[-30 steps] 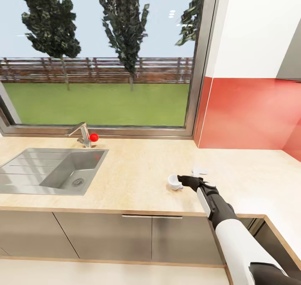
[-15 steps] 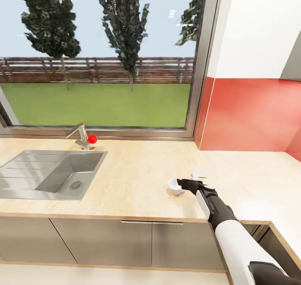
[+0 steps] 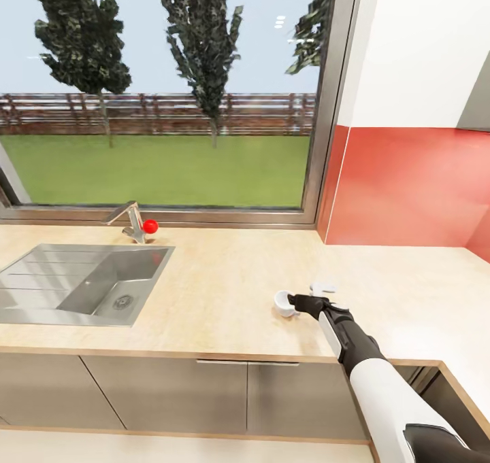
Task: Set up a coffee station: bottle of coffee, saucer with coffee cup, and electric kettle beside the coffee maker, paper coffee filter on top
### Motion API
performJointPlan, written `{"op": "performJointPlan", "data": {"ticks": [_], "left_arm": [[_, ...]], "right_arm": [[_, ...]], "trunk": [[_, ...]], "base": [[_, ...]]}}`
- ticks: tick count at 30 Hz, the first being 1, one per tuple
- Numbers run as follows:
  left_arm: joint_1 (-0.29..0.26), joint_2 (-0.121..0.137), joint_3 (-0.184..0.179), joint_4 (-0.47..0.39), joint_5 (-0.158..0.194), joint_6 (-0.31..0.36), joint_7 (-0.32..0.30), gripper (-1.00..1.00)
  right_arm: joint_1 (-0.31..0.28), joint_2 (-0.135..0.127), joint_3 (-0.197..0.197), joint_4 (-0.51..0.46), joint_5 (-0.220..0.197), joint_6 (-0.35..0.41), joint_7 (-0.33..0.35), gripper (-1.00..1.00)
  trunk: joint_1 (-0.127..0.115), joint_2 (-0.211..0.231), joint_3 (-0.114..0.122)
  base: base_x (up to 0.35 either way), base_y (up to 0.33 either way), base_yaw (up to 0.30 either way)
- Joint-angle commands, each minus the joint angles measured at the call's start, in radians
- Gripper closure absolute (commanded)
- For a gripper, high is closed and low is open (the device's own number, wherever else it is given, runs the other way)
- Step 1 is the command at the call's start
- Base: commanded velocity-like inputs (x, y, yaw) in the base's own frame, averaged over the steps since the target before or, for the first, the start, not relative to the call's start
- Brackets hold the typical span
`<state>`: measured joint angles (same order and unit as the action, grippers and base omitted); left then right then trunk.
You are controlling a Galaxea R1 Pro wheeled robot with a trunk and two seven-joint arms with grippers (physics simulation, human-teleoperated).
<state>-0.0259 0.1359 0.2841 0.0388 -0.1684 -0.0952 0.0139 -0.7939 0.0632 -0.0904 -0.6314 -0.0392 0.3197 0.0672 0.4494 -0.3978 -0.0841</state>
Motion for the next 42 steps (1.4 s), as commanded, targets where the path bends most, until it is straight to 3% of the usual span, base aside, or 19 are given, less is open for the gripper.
{"op": "performJointPlan", "data": {"ticks": [1, 42], "left_arm": [[-0.002, 0.001, 0.009, 0.004, -0.010, -0.007, 0.001, -1.00], [-0.002, 0.001, 0.009, 0.003, -0.008, -0.009, 0.001, -1.00]], "right_arm": [[-0.001, 0.001, -0.006, 0.000, -0.004, 0.006, 0.005, -1.00], [0.000, 0.001, -0.005, 0.048, -0.002, 0.006, 0.007, -1.00]], "trunk": [[0.001, -0.002, -0.002], [0.001, -0.002, -0.002]], "base": [[0.000, 0.000, 0.000], [0.033, 0.010, 0.000]]}}
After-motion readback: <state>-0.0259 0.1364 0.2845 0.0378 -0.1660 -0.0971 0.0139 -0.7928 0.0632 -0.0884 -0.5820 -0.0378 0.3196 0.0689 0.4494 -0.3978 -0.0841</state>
